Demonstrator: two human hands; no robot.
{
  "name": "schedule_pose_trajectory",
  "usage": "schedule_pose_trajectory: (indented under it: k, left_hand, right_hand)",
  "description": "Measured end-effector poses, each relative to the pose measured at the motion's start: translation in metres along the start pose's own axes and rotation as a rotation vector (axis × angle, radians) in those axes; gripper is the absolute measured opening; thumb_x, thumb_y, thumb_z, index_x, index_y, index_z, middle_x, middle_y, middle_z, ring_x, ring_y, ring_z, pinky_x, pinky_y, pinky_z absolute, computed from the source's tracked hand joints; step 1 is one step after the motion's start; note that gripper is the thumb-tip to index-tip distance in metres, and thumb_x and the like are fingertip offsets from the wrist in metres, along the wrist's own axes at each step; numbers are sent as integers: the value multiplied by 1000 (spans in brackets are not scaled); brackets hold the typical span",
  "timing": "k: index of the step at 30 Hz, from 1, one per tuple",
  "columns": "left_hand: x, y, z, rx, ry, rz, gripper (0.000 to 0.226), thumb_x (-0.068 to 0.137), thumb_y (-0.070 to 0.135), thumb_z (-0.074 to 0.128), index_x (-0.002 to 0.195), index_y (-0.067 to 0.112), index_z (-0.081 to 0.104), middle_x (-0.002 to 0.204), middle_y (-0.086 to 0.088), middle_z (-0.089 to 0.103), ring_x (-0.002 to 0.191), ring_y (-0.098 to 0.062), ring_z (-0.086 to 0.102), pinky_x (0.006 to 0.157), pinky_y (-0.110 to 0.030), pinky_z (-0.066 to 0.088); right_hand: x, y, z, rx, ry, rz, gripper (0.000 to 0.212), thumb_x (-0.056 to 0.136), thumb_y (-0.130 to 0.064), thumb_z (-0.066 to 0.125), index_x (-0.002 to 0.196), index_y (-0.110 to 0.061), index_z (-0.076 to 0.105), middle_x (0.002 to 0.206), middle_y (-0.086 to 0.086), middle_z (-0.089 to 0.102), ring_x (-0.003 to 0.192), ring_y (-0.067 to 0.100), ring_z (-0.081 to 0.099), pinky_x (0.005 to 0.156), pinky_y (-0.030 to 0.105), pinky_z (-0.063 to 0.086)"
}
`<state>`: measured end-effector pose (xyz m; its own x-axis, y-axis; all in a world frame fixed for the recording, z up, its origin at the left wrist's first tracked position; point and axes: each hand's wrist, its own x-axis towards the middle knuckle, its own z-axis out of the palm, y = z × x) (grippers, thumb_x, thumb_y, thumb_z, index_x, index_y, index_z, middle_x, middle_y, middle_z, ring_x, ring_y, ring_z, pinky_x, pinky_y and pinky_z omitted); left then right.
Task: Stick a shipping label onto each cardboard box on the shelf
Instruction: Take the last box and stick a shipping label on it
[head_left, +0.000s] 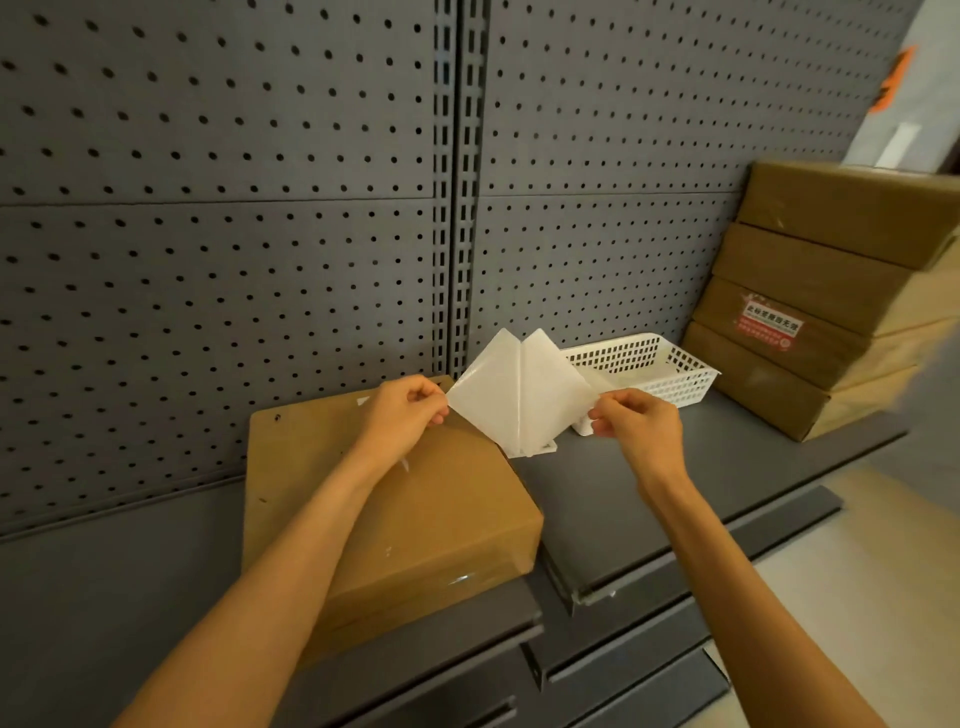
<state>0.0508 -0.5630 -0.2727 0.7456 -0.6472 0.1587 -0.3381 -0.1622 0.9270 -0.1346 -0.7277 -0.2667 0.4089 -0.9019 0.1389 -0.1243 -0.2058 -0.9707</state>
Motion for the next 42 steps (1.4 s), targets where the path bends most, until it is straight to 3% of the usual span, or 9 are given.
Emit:
schedule_pose_trajectory:
  k: [4,10,15,21,25,30,34,39,42]
  left_hand:
    - [2,-3,-2,14,39,-6,17,89,5,56,77,14,63,77,-1,65,72,-12,59,69,-20,48]
    - [4,-4,-5,23,104,-35,15,88,6,56,77,12,63,77,-4,66,75,-15,60,76,-28,51]
    - [8,-8,-7,71,163,-68,12,87,9,57,78,9,64,78,-5,67,77,-17,62,79,-33,52]
    - [12,-8,-5,86,216,-103,14,89,7,56,77,10,63,79,-8,67,75,-18,61,75,-28,51]
    - [11,-7,-3,67,245,-116,15,89,5,55,77,8,62,78,-9,66,72,-17,60,68,-22,48]
    - [13,-1,5,109,238,-110,15,91,5,53,79,7,62,80,-8,67,72,-18,60,68,-23,48]
    - [26,19,27,123,209,-60,16,91,4,52,78,7,61,79,-7,67,75,-18,63,71,-24,51]
    - [54,61,80,150,114,47,14,91,10,54,83,2,62,77,-6,68,74,-15,64,75,-30,52]
    - [72,89,114,148,49,109,13,90,10,52,78,8,58,78,-6,68,77,-17,64,77,-31,51]
  right_hand:
    - [2,3,-12,-1,34,11,10,81,-6,63,75,-7,70,73,-6,68,69,16,64,84,46,57]
    - [8,5,-23,2,33,-6,10,83,-6,61,77,-5,69,81,1,71,65,13,62,81,38,58]
    - [19,10,-28,30,8,5,12,81,-5,57,74,-3,68,74,-1,68,68,15,62,82,41,57]
    - [39,14,-37,58,-44,-9,15,84,-6,52,82,2,64,80,16,68,68,20,60,78,39,56]
    - [57,18,-46,92,-62,-1,20,86,-5,48,90,10,60,81,12,66,68,21,57,71,36,55]
    - [72,20,-55,81,-97,-15,13,85,-4,45,77,0,55,75,18,62,66,21,55,65,34,51]
    - [82,19,-65,75,-124,-20,14,87,-3,46,79,0,56,76,15,64,64,20,56,62,31,50]
    - [88,29,-70,-3,-202,-19,17,87,-6,49,74,-1,58,70,15,61,64,24,56,66,40,53]
    - [88,34,-74,-43,-240,-17,20,87,-6,48,69,-2,56,65,13,59,62,23,54,60,33,51]
